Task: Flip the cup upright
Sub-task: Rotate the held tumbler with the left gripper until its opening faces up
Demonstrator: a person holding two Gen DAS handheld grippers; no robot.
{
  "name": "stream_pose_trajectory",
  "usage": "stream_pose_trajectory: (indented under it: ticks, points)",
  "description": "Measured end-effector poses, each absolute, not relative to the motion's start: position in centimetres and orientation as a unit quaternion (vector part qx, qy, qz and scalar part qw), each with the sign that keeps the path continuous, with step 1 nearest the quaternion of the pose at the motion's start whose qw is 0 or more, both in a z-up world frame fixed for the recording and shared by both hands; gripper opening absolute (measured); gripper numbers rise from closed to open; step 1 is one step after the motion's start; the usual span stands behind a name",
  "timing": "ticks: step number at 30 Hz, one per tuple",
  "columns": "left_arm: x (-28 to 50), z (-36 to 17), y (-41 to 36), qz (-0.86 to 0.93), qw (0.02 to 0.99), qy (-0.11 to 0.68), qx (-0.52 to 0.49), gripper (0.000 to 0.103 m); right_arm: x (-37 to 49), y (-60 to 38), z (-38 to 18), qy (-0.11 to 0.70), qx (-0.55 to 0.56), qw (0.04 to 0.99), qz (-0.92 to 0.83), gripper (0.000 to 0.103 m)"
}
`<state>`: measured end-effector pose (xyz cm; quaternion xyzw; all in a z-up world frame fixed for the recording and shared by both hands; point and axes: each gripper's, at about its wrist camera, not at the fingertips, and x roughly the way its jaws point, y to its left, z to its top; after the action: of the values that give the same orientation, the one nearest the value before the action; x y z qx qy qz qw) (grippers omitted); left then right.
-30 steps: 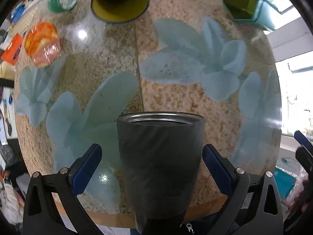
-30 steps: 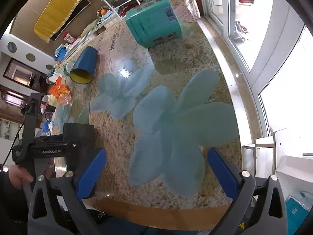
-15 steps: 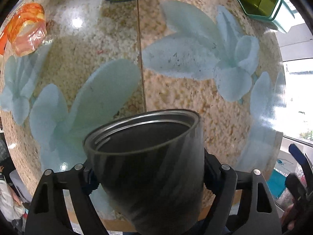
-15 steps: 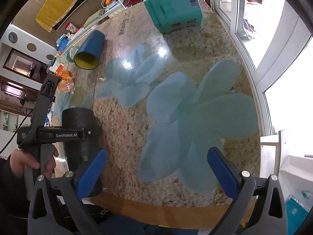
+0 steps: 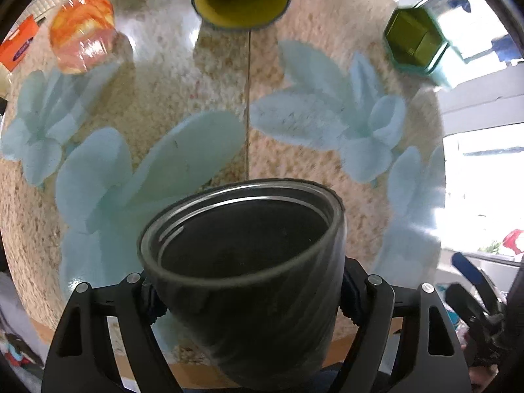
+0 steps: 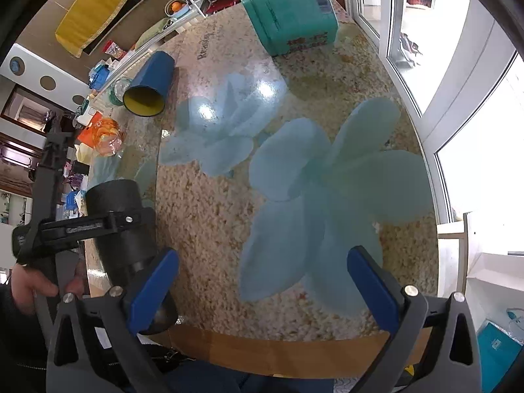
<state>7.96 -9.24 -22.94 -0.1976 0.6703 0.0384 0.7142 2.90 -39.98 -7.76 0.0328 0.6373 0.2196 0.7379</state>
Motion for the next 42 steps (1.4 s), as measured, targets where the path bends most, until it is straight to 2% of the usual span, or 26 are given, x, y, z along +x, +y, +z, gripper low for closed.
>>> stream_pose_trajectory:
  ticks: [8,17,31,42]
  points:
    - [7.2,-18.2,-9.3,0.047,0.769,0.612,-0.177,0.082,3.6,-39.7,-6.9,0.618,0.034,0.75,0.233,0.103]
    - [5.5,-14.1,-12.8,0.058,0.832,0.536,-0.129,0.082,4.0,-39.6,-5.8,0.589,0.031,0.766,0.258,0.103]
    - [-1.7,-12.9,-17.3,0.049,0.889,0.448,-0.078,0.081,3.1,-40.0,-5.9,0.559,0.04,0.774,0.295,0.103]
    - [-3.9,-12.8,-17.9,0.042,0.897,0.431,-0.085,0.08,1.3,-38.7,-6.2,0.55,0.021,0.773,0.316,0.103]
